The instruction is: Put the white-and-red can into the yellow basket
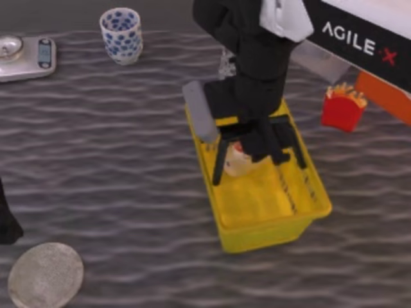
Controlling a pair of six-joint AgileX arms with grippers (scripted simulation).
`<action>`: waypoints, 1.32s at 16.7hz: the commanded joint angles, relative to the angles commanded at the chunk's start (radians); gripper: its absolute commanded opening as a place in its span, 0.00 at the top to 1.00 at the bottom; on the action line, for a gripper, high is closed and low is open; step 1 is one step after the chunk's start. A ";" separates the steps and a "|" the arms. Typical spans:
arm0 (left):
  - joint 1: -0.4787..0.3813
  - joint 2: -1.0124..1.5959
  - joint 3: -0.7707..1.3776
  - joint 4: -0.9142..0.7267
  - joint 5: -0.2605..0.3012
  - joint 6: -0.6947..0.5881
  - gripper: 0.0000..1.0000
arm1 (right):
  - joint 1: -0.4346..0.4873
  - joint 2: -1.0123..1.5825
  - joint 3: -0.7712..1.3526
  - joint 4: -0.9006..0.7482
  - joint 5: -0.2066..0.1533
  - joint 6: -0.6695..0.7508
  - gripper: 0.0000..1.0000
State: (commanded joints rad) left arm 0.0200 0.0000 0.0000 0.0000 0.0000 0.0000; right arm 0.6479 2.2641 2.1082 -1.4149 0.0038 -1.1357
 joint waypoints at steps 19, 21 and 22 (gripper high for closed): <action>0.000 0.000 0.000 0.000 0.000 0.000 0.00 | 0.000 0.000 0.000 0.000 0.000 0.000 1.00; 0.000 0.000 0.000 0.000 0.000 0.000 0.00 | 0.000 0.000 0.000 0.000 0.000 0.000 1.00; 0.000 0.000 0.000 0.000 0.000 0.000 0.00 | 0.000 0.000 0.000 0.000 0.000 0.000 1.00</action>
State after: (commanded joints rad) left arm 0.0200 0.0000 0.0000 0.0000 0.0000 0.0000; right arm 0.6479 2.2641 2.1082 -1.4149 0.0038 -1.1357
